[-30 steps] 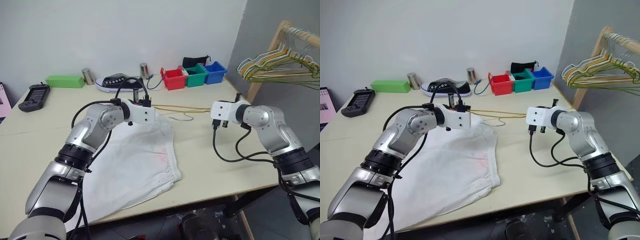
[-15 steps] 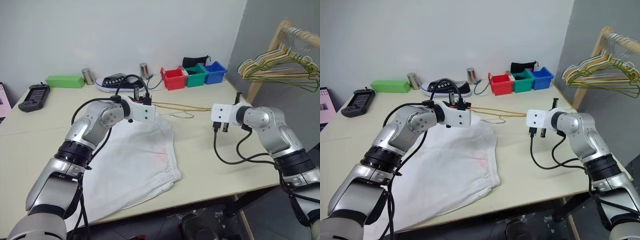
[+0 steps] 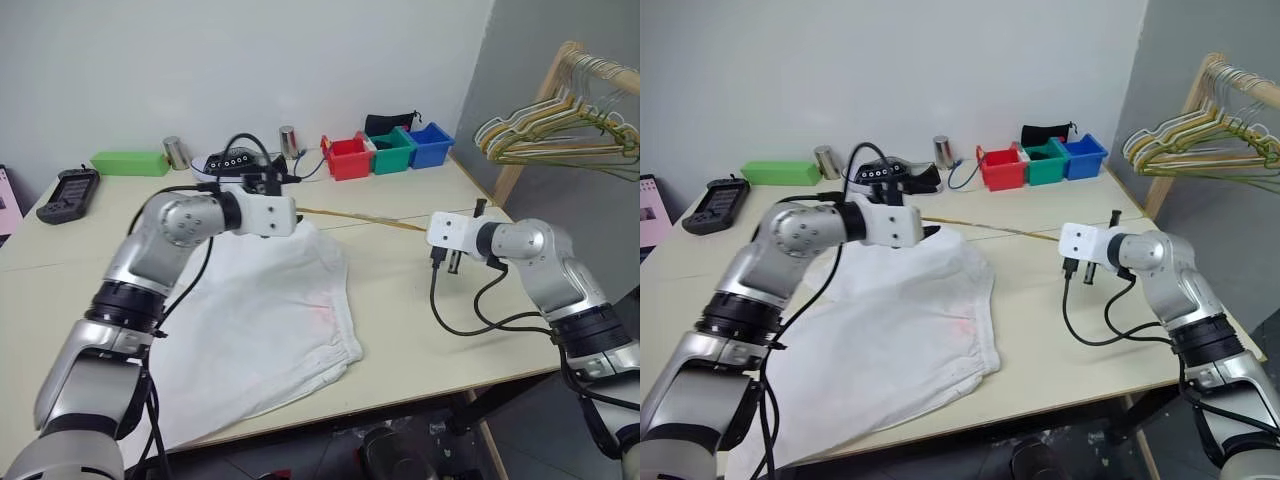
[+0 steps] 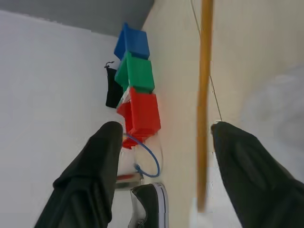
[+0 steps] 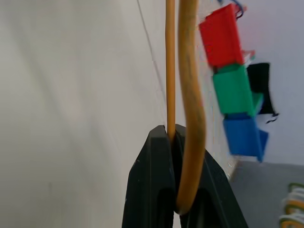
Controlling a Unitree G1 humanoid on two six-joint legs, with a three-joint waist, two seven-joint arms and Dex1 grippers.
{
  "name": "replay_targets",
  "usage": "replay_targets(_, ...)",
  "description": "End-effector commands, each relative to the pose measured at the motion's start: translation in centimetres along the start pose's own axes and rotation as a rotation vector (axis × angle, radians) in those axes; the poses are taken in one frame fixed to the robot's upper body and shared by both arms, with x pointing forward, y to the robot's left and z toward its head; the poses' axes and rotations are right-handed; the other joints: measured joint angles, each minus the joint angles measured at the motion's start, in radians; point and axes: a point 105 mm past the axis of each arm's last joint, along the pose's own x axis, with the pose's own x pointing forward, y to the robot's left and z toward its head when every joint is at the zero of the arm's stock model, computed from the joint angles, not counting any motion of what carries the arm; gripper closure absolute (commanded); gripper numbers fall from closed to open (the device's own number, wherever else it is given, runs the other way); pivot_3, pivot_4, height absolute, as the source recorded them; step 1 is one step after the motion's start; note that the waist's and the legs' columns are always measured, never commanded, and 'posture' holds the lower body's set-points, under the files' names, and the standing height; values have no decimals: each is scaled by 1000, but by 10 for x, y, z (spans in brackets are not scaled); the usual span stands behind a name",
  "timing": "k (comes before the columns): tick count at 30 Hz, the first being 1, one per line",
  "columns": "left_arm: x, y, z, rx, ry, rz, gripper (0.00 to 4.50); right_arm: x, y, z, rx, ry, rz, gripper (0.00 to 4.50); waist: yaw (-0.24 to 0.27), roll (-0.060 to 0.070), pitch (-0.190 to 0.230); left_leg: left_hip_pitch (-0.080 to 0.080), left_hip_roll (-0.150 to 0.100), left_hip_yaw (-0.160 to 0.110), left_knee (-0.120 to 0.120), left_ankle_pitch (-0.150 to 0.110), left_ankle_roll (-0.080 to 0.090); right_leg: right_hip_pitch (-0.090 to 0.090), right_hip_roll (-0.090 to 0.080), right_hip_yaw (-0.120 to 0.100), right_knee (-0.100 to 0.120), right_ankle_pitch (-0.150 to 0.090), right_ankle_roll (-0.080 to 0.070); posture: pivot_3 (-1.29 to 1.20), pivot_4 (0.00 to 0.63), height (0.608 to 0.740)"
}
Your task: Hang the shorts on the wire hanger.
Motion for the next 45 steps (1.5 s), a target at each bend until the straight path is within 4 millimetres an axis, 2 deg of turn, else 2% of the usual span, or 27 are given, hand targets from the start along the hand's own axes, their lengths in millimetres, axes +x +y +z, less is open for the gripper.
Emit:
replay_targets(1, -30, 7, -3, -214, -44, 13, 321, -20, 8, -30, 295, 34, 150, 4500, 0, 0, 0, 0, 0, 0, 0, 0, 0, 0, 0, 0, 0, 0, 0, -269, 21, 740)
replay_targets(3, -42, -1, 0, -331, -79, -6, 47, -31, 20, -43, 446, 54, 253, 4500, 0, 0, 0, 0, 0, 0, 0, 0, 0, 0, 0, 0, 0, 0, 0, -263, 21, 740)
replay_targets(5, -50, -13, 8, -458, -121, -34, 47, -41, 32, -49, 583, 62, 351, 4500, 1, 0, 0, 0, 0, 0, 0, 0, 0, 0, 0, 0, 0, 0, 0, -251, 19, 740)
replay_targets(8, -62, -48, 29, -707, -190, -145, 47, -63, 60, -48, 826, 63, 590, 4500, 1, 1, 0, 0, 1, -1, 0, 0, 0, 0, 0, -1, 0, 0, 0, -241, 18, 740)
replay_targets(12, -76, -87, 51, -885, -195, -259, 47, -87, 89, -48, 1048, 109, 795, 4500, 9, 2, -1, 2, 1, 0, 0, 0, 0, 2, 0, 0, 0, -1, -1, -220, 15, 740)
replay_targets(14, -82, -100, 58, -930, -178, -284, 47, -95, 100, -47, 1160, 133, 861, 4500, 12, 1, -1, 3, 2, -1, 0, 0, 0, 3, 1, -1, 0, -1, -2, -211, 16, 740)
replay_targets(19, -90, -114, 72, -1016, -161, -282, 47, -110, 133, -46, 1369, 191, 986, 4500, 31, 0, -2, 7, 2, 0, 1, 0, 0, 6, 1, 0, 0, -4, -8, -183, 17, 740)
replay_targets(23, -98, -118, 79, -1088, -148, -263, 47, -126, 164, -33, 1454, 228, 1116, 4500, 50, 0, -2, 8, 2, 0, 1, -1, 0, 6, 0, 0, -1, -5, -8, -170, 23, 740)
replay_targets(26, -101, -123, 78, -1100, -121, -240, 47, -131, 181, -26, 1488, 238, 1172, 4500, 56, 0, -2, 8, 1, 1, 1, -1, -1, 3, 0, 0, -1, -5, -8, -163, 28, 740)
replay_targets(30, -99, -132, 77, -1117, -94, -228, 47, -129, 189, -19, 1513, 222, 1193, 4500, 60, -2, -2, 8, 1, 1, 1, -4, -6, 2, 0, 0, -2, -5, -9, -163, 30, 740)
replay_targets(35, -95, -129, 78, -1115, -104, -224, 47, -122, 193, -11, 1504, 186, 1206, 4500, 65, -4, -2, 8, 1, 1, 1, -5, -7, 1, 0, 0, -3, -5, -9, -161, 31, 740)
replay_targets(40, -96, -129, 74, -1113, -92, -233, 47, -117, 181, -2, 1491, 84, 1195, 4500, 68, -5, -1, 7, 1, 1, 0, -5, -7, 0, 0, 0, -3, -6, -9, -172, 36, 740)
replay_targets(45, -92, -130, 73, -1110, -96, -241, 47, -119, 188, 0, 1436, 71, 1211, 4500, 80, -5, -1, 7, 1, 1, 0, -5, -6, 0, 0, 0, -4, -6, -10, -167, 39, 740)
